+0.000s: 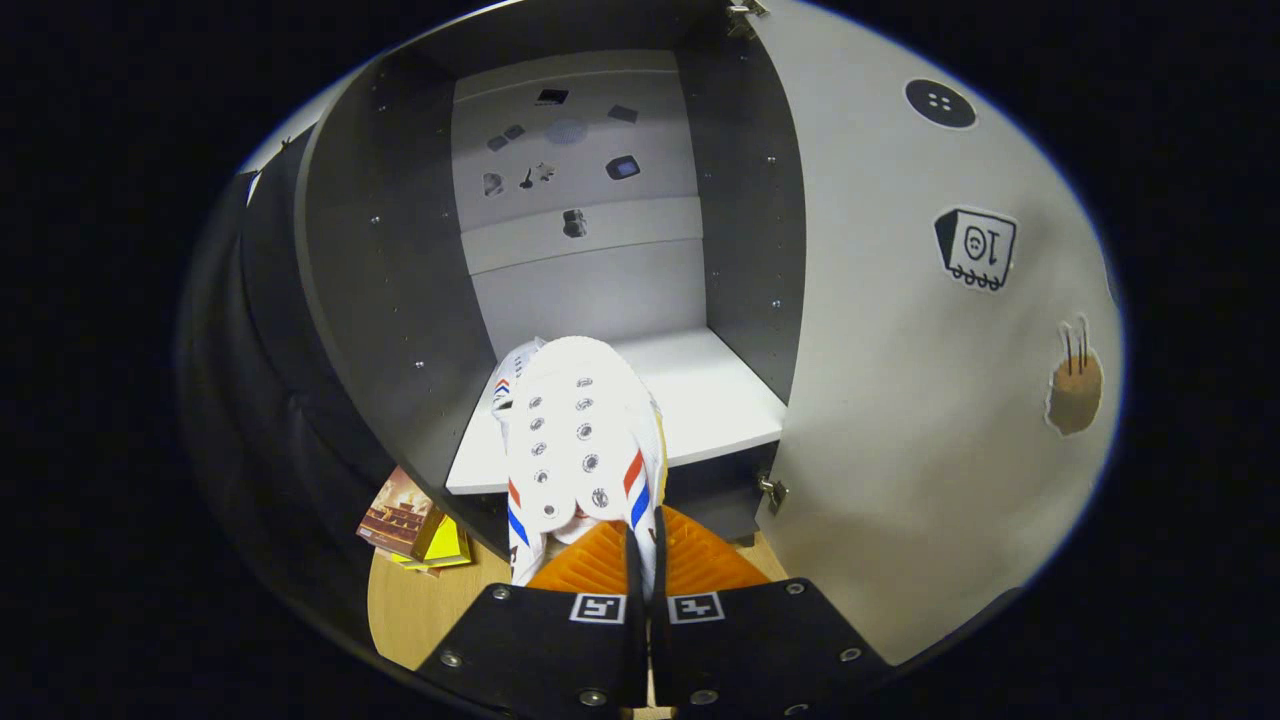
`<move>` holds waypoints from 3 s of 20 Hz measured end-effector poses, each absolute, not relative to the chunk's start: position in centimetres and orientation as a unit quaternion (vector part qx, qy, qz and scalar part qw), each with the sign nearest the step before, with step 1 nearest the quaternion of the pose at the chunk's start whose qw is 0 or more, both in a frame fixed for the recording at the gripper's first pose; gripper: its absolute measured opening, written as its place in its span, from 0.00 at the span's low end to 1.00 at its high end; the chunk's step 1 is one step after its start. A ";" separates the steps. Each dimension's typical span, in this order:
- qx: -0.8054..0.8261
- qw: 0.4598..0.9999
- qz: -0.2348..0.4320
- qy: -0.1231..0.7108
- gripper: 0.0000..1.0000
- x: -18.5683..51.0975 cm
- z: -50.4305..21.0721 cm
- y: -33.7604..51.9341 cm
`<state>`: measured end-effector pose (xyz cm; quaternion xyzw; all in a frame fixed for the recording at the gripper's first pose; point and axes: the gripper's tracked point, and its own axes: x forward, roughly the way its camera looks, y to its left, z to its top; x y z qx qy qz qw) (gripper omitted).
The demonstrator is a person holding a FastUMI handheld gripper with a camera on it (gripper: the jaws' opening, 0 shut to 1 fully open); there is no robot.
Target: Open the shoe cabinet door, grab the shoes and put them into the shoe cabinet, then close the shoe cabinet door.
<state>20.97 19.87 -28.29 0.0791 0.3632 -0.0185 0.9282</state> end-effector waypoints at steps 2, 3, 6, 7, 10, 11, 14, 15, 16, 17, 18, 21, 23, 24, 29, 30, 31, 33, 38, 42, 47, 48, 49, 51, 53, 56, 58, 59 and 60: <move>0.075 0.931 -0.024 0.357 0.01 22.3 -27.8 19.6; 0.073 0.931 -0.024 0.356 0.01 22.6 -27.7 19.5; 0.072 0.934 -0.030 0.347 0.01 24.8 -27.1 19.2; 0.070 0.935 -0.030 0.348 0.01 25.5 -27.1 19.1; 0.073 0.936 -0.034 0.343 0.01 27.1 -26.7 18.8; 0.075 0.936 -0.036 0.342 0.01 27.6 -26.5 18.7; 0.072 0.937 -0.039 0.338 0.01 29.0 -26.3 18.3; 0.072 0.938 -0.044 0.336 0.01 29.5 -26.2 18.1; 0.069 0.938 -0.044 0.337 0.01 30.1 -26.3 18.1; 0.068 0.938 -0.046 0.337 0.01 30.5 -26.3 18.0; 0.067 0.938 -0.045 0.338 0.01 31.1 -26.4 18.1; 0.067 0.937 -0.053 0.339 0.01 32.4 -26.9 18.0; 0.066 0.935 -0.053 0.345 0.01 33.4 -27.4 18.1; 0.070 0.933 -0.053 0.349 0.01 34.1 -27.7 18.2; 0.060 0.925 -0.053 0.372 0.01 36.7 -29.9 18.6; 0.060 0.924 -0.055 0.374 0.01 37.3 -30.4 18.7; 0.058 0.922 -0.054 0.378 0.01 37.6 -30.9 18.8; 0.054 0.921 -0.054 0.383 0.01 38.3 -31.8 18.9; 0.052 0.915 -0.051 0.397 0.01 39.8 -34.0 19.3; 0.048 0.908 -0.051 0.412 0.01 40.6 -35.8 19.6; 0.054 0.902 -0.040 0.427 0.02 41.3 -37.3 19.7; 0.051 0.900 -0.041 0.430 0.07 41.2 -37.7 19.7; 0.053 0.901 -0.039 0.428 0.12 41.3 -37.8 19.7; 0.051 0.906 -0.041 0.419 0.20 41.3 -37.2 19.9; 0.037 0.911 -0.043 0.409 0.26 41.0 -36.5 19.7; 0.025 0.919 -0.038 0.391 0.44 40.2 -34.7 19.7; 0.019 0.929 -0.032 0.368 0.54 39.2 -32.6 19.8; 0.015 0.934 -0.022 0.357 0.55 38.4 -31.5 20.0; 0.008 0.938 -0.010 0.347 0.58 37.5 -30.5 20.4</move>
